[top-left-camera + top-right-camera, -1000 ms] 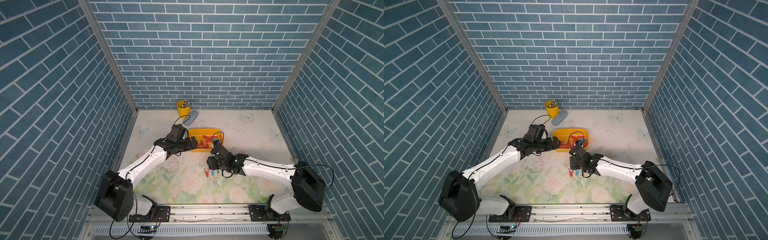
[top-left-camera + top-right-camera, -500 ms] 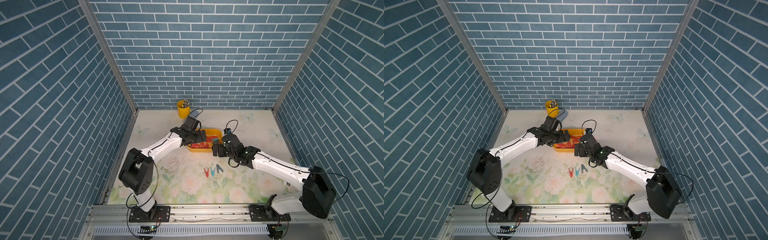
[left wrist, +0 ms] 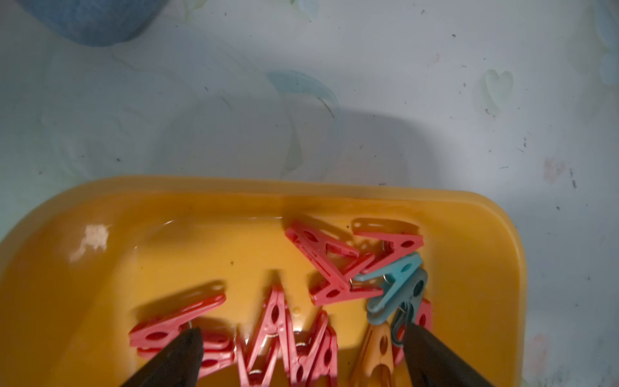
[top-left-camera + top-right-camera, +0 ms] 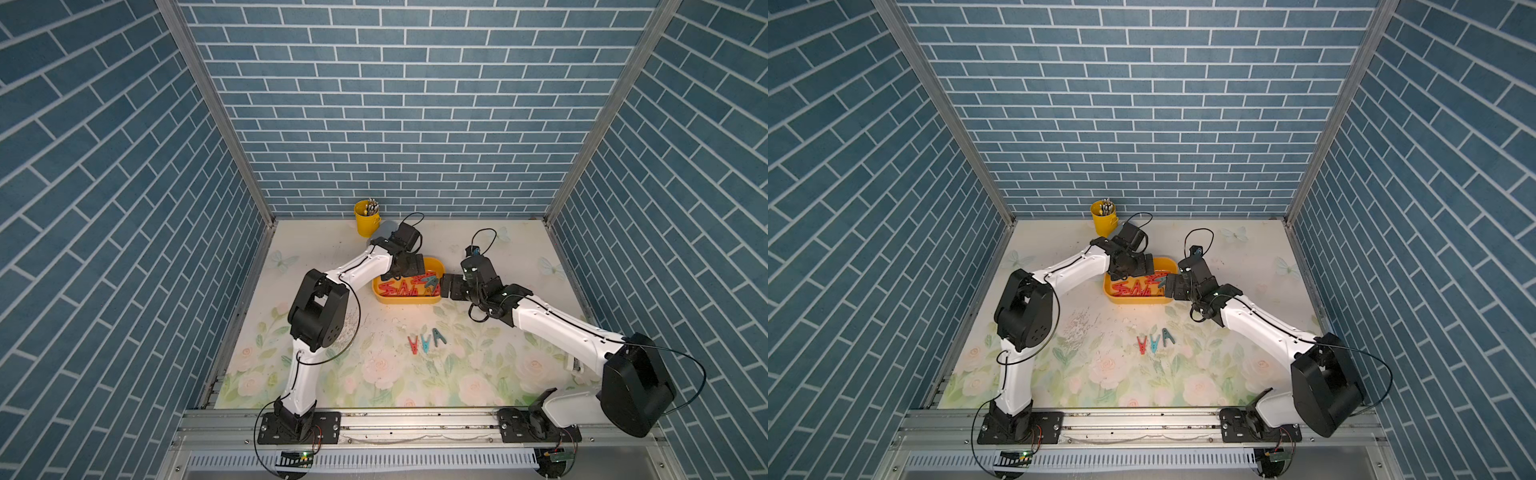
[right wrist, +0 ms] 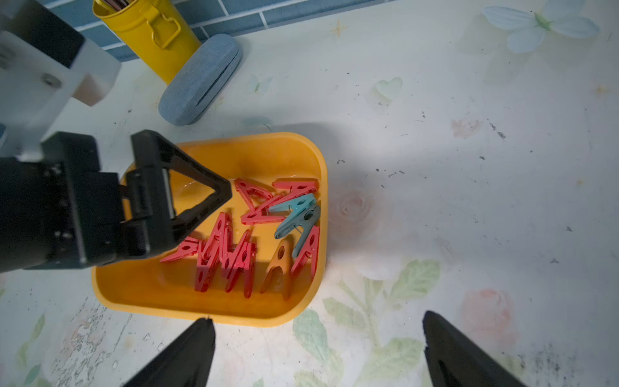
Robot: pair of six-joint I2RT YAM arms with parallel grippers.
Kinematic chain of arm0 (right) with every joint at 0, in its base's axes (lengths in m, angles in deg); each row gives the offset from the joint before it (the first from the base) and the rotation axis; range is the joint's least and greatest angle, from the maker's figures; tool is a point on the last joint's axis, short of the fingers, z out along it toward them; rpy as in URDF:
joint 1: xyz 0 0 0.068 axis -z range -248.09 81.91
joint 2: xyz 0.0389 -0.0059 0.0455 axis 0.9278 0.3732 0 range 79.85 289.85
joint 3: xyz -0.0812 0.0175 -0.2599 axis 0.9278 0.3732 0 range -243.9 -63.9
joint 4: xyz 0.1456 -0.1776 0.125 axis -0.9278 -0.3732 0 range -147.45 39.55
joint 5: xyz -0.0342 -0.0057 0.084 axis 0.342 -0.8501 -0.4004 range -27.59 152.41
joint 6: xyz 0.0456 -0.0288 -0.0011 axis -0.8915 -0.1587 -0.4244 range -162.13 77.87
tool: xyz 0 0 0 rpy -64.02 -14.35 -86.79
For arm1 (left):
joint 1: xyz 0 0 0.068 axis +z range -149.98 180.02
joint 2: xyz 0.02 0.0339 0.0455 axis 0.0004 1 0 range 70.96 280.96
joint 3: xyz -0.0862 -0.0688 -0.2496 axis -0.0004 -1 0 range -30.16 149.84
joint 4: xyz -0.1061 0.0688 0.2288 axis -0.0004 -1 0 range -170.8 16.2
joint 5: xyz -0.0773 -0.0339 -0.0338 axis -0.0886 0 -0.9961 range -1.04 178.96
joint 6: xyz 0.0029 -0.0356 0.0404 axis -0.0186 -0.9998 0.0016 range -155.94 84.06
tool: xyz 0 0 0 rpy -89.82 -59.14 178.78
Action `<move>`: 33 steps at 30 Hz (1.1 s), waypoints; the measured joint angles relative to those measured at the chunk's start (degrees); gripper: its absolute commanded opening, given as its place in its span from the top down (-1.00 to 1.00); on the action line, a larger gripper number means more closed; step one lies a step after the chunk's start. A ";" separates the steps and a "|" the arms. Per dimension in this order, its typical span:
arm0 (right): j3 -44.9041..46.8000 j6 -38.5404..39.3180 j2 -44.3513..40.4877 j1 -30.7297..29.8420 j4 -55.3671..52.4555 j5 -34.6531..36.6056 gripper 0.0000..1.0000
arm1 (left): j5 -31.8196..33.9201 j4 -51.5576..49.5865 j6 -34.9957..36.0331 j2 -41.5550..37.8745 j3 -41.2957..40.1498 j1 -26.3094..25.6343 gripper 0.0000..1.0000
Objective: Take the clothespins out of the storage box
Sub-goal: Place the clothespin at the center of the board, then pick up the clothespin from the storage box.
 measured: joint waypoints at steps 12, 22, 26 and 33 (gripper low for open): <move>0.72 0.85 0.00 1.38 0.46 -2.23 -0.99 | 7.93 -9.75 1.95 10.86 11.85 -1.38 -0.91; 1.40 0.87 0.00 1.49 0.61 -3.08 -0.99 | 15.04 -13.16 3.32 10.91 12.04 -1.31 -0.82; 1.55 0.87 -0.02 1.49 0.79 -3.28 -0.99 | 15.15 -13.14 3.56 10.91 12.04 -1.31 -0.72; 2.03 0.85 -0.07 1.49 0.90 -3.34 -0.99 | 13.55 -12.68 3.32 10.91 12.04 -1.46 -0.49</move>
